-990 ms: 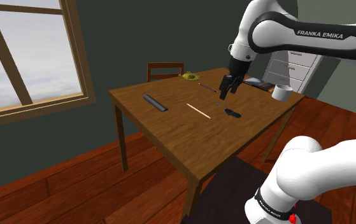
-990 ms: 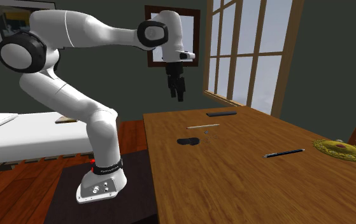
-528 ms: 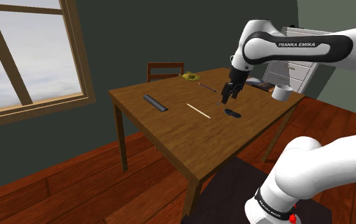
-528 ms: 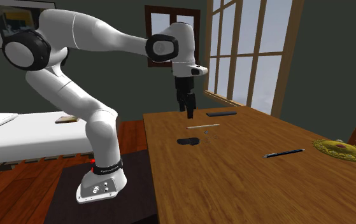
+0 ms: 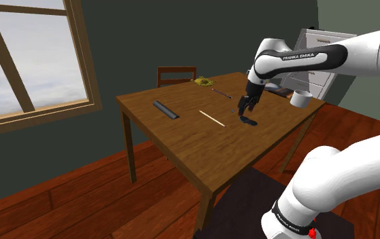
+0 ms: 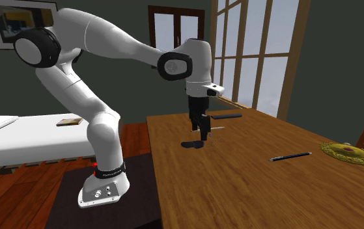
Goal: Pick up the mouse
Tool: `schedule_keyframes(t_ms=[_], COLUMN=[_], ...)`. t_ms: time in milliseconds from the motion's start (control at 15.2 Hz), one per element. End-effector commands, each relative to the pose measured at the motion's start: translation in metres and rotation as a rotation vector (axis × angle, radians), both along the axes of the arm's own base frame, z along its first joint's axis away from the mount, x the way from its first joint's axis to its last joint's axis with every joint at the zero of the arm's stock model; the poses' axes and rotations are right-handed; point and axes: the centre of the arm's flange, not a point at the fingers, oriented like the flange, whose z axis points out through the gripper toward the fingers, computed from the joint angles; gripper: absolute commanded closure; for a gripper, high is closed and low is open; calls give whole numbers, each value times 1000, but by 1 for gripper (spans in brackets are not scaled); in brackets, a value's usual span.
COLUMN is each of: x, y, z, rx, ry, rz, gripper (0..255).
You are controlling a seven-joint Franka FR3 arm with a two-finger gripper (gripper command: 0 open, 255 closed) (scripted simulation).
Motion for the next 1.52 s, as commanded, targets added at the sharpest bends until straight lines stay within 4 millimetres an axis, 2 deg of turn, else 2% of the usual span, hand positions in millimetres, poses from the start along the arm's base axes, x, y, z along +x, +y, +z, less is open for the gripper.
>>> schedule_keyframes(t_ms=[0, 264, 396, 462, 1056, 1452], x=[0, 0, 0, -1, 0, 0], y=[-3, -3, -3, -3, -3, -3], z=[-11, -35, -35, -35, -35, -3], rx=[0, 0, 0, 0, 0, 0], ry=[0, 0, 0, 0, 0, 0], rz=[-1, -1, -1, -1, -1, -1], gripper=[0, 0, 0, 255, 255, 255])
